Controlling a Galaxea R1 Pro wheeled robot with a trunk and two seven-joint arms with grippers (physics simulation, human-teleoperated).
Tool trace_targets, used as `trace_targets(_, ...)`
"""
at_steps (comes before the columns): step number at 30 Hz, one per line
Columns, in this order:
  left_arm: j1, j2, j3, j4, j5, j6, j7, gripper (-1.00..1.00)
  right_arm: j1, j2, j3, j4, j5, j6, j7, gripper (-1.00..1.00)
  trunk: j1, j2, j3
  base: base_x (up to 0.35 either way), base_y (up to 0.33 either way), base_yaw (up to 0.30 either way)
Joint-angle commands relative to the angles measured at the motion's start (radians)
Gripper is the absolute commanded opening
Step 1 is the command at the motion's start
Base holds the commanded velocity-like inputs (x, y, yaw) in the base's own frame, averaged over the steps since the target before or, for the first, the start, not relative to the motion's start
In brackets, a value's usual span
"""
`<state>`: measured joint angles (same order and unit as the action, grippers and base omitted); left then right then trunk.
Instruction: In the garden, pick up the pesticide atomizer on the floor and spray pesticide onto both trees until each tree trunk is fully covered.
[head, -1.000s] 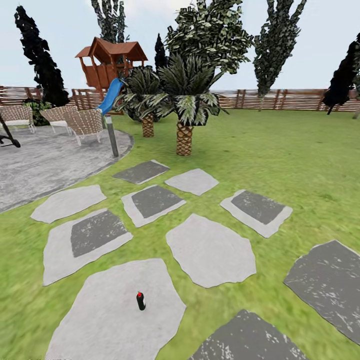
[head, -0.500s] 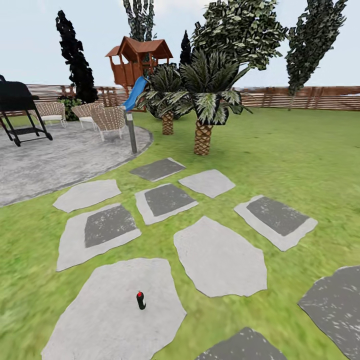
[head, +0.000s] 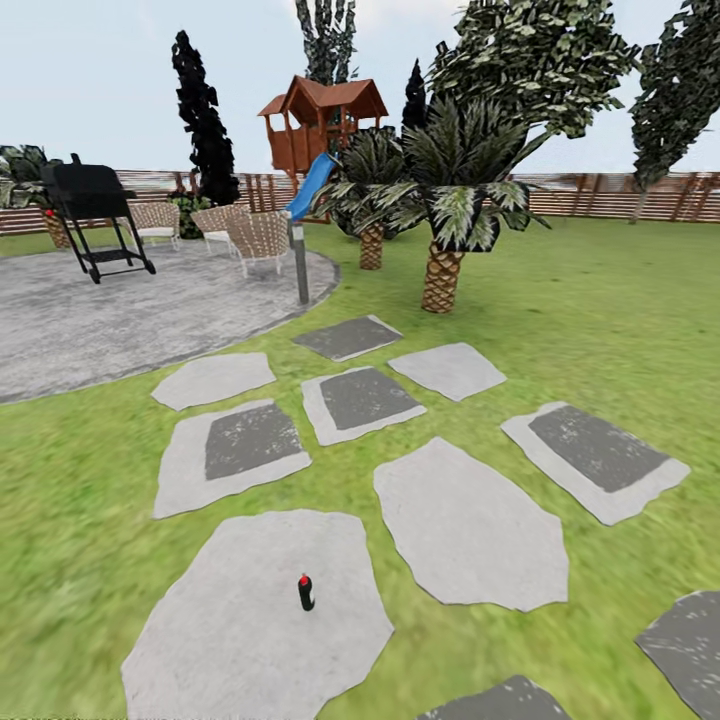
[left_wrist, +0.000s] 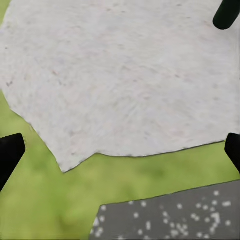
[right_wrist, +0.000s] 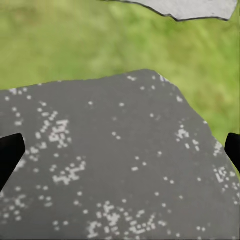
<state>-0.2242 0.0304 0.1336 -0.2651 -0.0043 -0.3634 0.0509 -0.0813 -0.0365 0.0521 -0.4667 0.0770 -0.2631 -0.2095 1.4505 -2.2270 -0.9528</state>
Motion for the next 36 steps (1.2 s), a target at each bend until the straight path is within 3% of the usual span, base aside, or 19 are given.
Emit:
trace_targets(1,0.0,0.0,0.0,-0.001,0.0,-0.001,0.0,1.0,0.0,0.0,-0.001,0.0,0.0,0.0,0.0,1.0,0.0,0.0,0.0,0.0,0.0,0.05)
trace_targets(18,-0.001,0.0,0.003,-0.007,0.002,0.001,0.003,1.0,0.0,-0.002,0.002,0.002,0.002,-0.004,-0.001,1.0,0.0,0.0,0.0,0.049,-0.036,0.005)
trace_targets(23,-0.011,0.016,0.004,-0.007,0.008,0.012,0.045,1.0,-0.001,-0.001,0.001,-0.003,0.0,-0.005,-0.001,1.0,0.0,0.0,0.0,0.007,-0.005,0.119)
trace_targets(25,-0.028,0.033,0.003,-0.013,0.01,0.016,0.061,1.0,0.0,0.0,0.0,-0.005,-0.001,-0.005,-0.001,1.0,0.0,0.0,-0.001,0.001,-0.001,0.235)
trace_targets(28,-0.113,0.046,0.0,-0.018,0.007,0.051,0.067,1.0,0.0,0.001,0.0,-0.02,-0.002,-0.006,-0.002,1.0,0.0,0.0,-0.001,0.0,0.0,0.119)
trace_targets(29,-0.142,0.048,0.0,-0.018,0.005,0.08,0.068,1.0,0.0,0.001,0.0,-0.029,-0.001,-0.005,-0.002,1.0,0.0,0.0,-0.001,0.0,0.0,0.049)
trace_targets(30,-0.191,0.047,-0.004,-0.021,0.002,0.156,0.07,1.0,0.0,0.001,-0.001,-0.059,0.0,-0.005,-0.003,1.0,0.0,0.0,-0.001,0.0,0.0,0.02)
trace_targets(31,-0.244,0.042,-0.007,-0.041,0.001,0.24,0.068,1.0,-0.042,-0.003,-0.004,-0.204,0.0,0.005,-0.004,1.0,0.0,0.0,-0.001,0.0,0.0,0.003)
trace_targets(34,-0.253,0.042,-0.008,-0.049,0.001,0.251,0.065,1.0,-0.098,-0.003,-0.004,-0.259,0.0,0.009,-0.003,1.0,0.0,0.0,-0.002,0.0,0.0,0.002)
trace_targets(36,-0.256,0.044,-0.009,-0.052,0.001,0.254,0.062,1.0,-0.167,-0.003,-0.004,-0.28,0.0,0.021,-0.002,1.0,0.0,0.0,-0.002,0.0,0.0,0.0)
